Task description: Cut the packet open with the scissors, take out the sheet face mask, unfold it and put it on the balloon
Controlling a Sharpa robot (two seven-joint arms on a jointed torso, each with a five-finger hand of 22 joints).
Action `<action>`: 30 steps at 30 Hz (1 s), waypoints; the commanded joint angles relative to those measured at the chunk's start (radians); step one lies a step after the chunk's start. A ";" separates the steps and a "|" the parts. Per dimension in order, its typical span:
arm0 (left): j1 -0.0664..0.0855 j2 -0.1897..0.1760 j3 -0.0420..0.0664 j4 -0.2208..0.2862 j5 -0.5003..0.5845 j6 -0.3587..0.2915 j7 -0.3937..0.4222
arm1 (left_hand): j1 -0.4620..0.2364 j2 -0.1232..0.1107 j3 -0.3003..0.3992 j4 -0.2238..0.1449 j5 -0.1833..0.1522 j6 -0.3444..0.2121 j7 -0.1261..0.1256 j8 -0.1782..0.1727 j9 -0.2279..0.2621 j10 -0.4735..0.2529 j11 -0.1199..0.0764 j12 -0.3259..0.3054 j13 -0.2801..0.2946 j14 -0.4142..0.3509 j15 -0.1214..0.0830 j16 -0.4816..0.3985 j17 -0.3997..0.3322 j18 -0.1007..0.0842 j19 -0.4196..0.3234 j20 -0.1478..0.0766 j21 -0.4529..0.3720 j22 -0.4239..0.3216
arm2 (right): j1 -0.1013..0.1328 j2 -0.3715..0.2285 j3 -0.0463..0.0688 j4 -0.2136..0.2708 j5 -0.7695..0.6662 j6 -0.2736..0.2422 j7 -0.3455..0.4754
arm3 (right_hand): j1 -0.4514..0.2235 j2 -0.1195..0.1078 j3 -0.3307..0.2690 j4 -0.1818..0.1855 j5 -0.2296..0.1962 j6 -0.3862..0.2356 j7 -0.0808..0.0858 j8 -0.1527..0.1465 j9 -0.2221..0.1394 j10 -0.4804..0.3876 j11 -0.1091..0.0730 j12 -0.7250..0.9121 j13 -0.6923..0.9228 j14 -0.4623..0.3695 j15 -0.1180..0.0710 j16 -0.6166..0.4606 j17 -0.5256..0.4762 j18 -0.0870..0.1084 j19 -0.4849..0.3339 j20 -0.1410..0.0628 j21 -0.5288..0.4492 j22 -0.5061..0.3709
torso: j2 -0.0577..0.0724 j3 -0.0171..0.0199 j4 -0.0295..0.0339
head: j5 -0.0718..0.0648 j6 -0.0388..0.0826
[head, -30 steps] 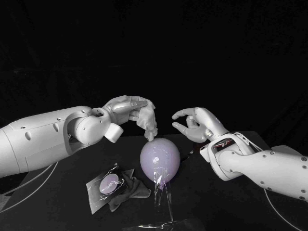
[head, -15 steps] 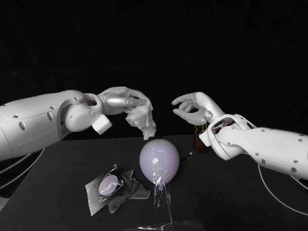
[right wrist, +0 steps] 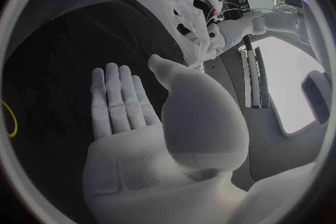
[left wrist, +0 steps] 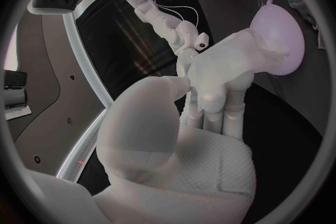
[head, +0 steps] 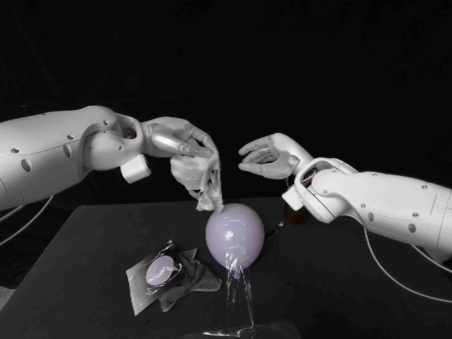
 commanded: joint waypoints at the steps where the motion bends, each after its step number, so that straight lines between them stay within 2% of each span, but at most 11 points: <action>1: 0.005 0.004 0.001 -0.004 -0.069 0.095 -0.034 | 0.012 0.001 -0.010 0.002 -0.001 0.023 0.011 -0.011 0.003 -0.009 0.000 0.012 0.015 0.007 0.000 0.023 0.018 -0.013 0.009 0.001 0.031 0.037 | 0.009 0.016 0.001 -0.022 0.085 0.183 0.033 | -0.022 0.004 -0.070 0.012 -0.006 -0.062 0.019 -0.020 -0.011 -0.079 0.026 -0.004 -0.056 -0.075 0.033 -0.077 -0.038 -0.002 -0.083 0.016 0.002 -0.072 | 0.001 -0.0008 0.0006 | -0.002 0.001; 5: 0.007 0.006 0.001 -0.007 -0.087 0.095 -0.032 | 0.016 0.000 -0.014 0.003 -0.001 0.028 0.011 -0.020 0.003 -0.012 0.000 0.020 0.029 0.009 0.000 0.040 0.029 -0.017 0.016 0.002 0.058 0.071 | 0.014 0.029 0.001 -0.038 0.125 0.288 0.025 | -0.016 0.016 -0.126 0.019 -0.006 -0.083 0.024 -0.018 -0.012 -0.098 0.034 -0.004 -0.088 -0.119 0.047 -0.122 -0.066 -0.017 -0.155 0.020 -0.004 -0.132 | 0.001 -0.0015 0.0005 | -0.002 -0.001; 7: 0.008 0.007 0.001 -0.005 -0.099 0.093 -0.029 | 0.018 -0.001 -0.017 0.003 -0.002 0.032 0.010 -0.024 0.003 -0.012 -0.002 0.025 0.036 0.013 -0.001 0.050 0.036 -0.022 0.030 0.001 0.081 0.103 | 0.015 0.034 0.001 -0.041 0.144 0.331 0.019 | -0.015 0.022 -0.159 0.026 -0.007 -0.132 0.038 -0.022 -0.025 -0.127 0.046 -0.004 -0.108 -0.128 0.053 -0.135 -0.077 -0.023 -0.177 0.022 -0.003 -0.160 | 0.001 -0.0015 0.0007 | -0.001 -0.001; 14: 0.009 0.007 0.001 0.009 -0.136 0.082 -0.017 | 0.024 -0.004 -0.023 0.001 -0.002 0.040 0.009 -0.035 0.004 -0.015 -0.003 0.038 0.056 0.024 -0.003 0.076 0.053 -0.031 0.055 0.000 0.128 0.166 | 0.017 0.051 0.001 -0.040 0.204 0.432 0.009 | -0.003 0.043 -0.221 0.039 -0.007 -0.176 0.050 -0.020 -0.036 -0.148 0.053 0.000 -0.137 -0.152 0.066 -0.161 -0.097 -0.033 -0.224 0.022 -0.004 -0.229 | 0.000 -0.0008 0.0015 | 0.005 -0.004; 18: 0.010 0.007 0.001 0.018 -0.149 0.073 -0.008 | 0.027 -0.005 -0.024 0.001 -0.002 0.043 0.009 -0.041 0.005 -0.020 -0.004 0.044 0.066 0.026 -0.003 0.084 0.057 -0.033 0.057 -0.001 0.139 0.179 | 0.017 0.065 0.000 -0.041 0.225 0.478 -0.002 | 0.001 0.053 -0.244 0.045 -0.007 -0.170 0.055 -0.015 -0.030 -0.146 0.054 0.003 -0.145 -0.162 0.069 -0.171 -0.105 -0.037 -0.246 0.022 -0.006 -0.257 | 0.000 -0.0010 -0.0009 | 0.007 -0.005; 24: 0.013 0.005 0.002 0.031 -0.167 0.064 0.001 | 0.030 -0.006 -0.026 0.000 -0.002 0.047 0.008 -0.047 0.005 -0.022 -0.004 0.050 0.076 0.030 -0.004 0.093 0.063 -0.035 0.063 -0.001 0.152 0.197 | 0.016 0.080 -0.002 -0.045 0.241 0.509 -0.012 | 0.010 0.068 -0.270 0.052 -0.007 -0.142 0.060 -0.004 -0.016 -0.134 0.053 0.010 -0.153 -0.149 0.067 -0.168 -0.110 -0.036 -0.246 0.022 -0.004 -0.274 | 0.000 -0.0013 0.0013 | 0.009 -0.005; 30: 0.014 0.002 0.003 0.041 -0.176 0.058 0.009 | 0.032 -0.007 -0.028 -0.001 -0.002 0.051 0.008 -0.051 0.006 -0.024 -0.005 0.054 0.083 0.032 -0.004 0.100 0.067 -0.038 0.069 -0.001 0.164 0.213 | 0.014 0.090 -0.003 -0.053 0.235 0.515 -0.023 | 0.035 0.095 -0.300 0.055 -0.006 -0.072 0.057 0.028 0.006 -0.086 0.044 0.033 -0.157 -0.107 0.056 -0.152 -0.112 -0.026 -0.208 0.021 0.001 -0.280 | 0.000 -0.0015 0.0006 | 0.008 -0.005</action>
